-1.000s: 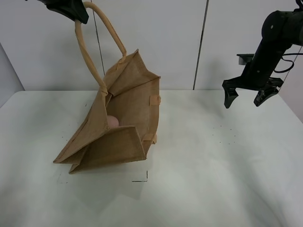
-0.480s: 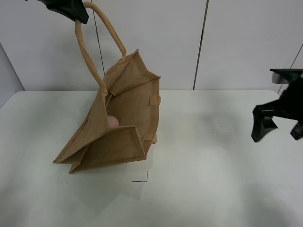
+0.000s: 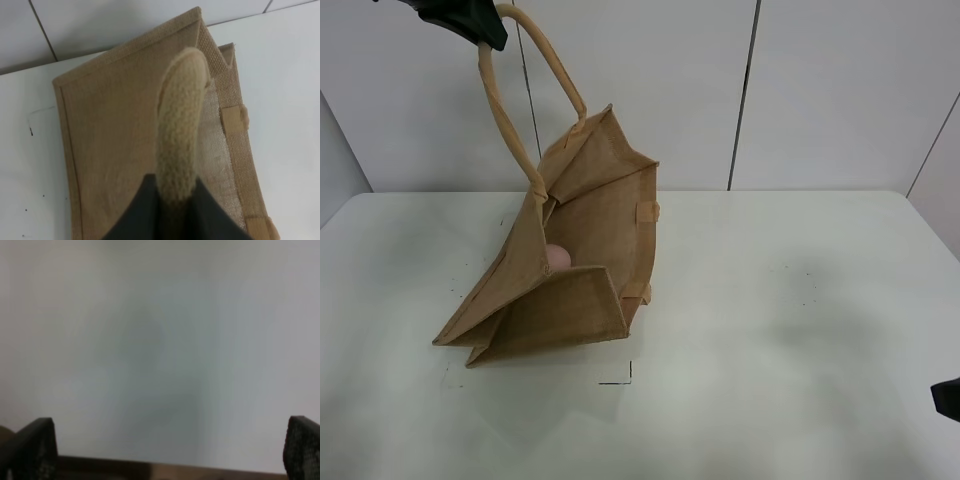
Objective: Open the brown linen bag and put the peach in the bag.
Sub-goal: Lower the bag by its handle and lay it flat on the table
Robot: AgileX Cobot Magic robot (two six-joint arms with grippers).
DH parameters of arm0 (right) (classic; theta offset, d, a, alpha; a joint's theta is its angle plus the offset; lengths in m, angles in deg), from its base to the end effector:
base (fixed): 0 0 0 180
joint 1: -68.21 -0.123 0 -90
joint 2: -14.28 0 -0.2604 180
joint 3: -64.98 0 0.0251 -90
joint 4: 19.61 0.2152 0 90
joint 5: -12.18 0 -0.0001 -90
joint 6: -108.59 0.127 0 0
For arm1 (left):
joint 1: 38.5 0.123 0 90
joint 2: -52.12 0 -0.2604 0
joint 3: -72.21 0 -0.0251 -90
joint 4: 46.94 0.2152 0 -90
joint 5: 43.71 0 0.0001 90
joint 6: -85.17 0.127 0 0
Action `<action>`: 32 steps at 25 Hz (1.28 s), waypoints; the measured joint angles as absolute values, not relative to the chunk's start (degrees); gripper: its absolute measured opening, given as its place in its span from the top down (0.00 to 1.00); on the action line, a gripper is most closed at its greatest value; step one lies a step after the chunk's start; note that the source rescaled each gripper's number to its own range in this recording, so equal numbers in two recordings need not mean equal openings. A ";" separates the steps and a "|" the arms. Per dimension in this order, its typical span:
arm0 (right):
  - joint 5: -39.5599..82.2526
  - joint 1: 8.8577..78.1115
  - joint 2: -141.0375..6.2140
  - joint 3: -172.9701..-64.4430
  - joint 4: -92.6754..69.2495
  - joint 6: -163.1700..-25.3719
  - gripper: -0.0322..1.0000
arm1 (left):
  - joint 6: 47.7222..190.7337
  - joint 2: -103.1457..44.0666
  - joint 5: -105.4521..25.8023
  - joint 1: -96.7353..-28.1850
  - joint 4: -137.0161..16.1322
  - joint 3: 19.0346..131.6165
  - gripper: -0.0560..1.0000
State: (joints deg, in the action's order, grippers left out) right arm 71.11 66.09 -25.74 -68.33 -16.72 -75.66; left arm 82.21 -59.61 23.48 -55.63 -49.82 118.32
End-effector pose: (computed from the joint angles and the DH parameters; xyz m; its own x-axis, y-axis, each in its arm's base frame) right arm 0.0853 0.0086 0.2231 -0.8207 -0.0785 -0.5659 -0.1009 0.9949 0.0084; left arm 0.3567 -0.1161 0.3903 -0.6707 0.1324 -0.7298 0.2797 0.9564 -0.0836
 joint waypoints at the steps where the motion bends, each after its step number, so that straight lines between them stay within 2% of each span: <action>1: 71.17 66.09 -21.80 -67.55 -16.80 -75.59 0.00 | 82.21 -59.61 23.48 -55.63 -49.82 118.32 0.95; 6: 71.10 66.09 -6.78 -66.92 -17.16 -75.19 0.00 | 82.21 -59.61 23.48 -55.63 -49.87 118.32 0.95; 13: 71.10 66.09 5.50 -66.76 -19.61 -72.04 0.00 | 82.21 -59.61 23.48 -55.63 -49.87 118.32 0.95; 23: 71.16 66.09 5.92 -66.58 -19.97 -71.41 0.00 | 82.21 -61.67 23.48 -55.68 -52.70 115.27 0.95; 32: 71.16 66.09 5.92 -66.58 -20.07 -71.41 0.00 | 82.60 -76.02 21.82 -56.92 -57.69 113.14 0.95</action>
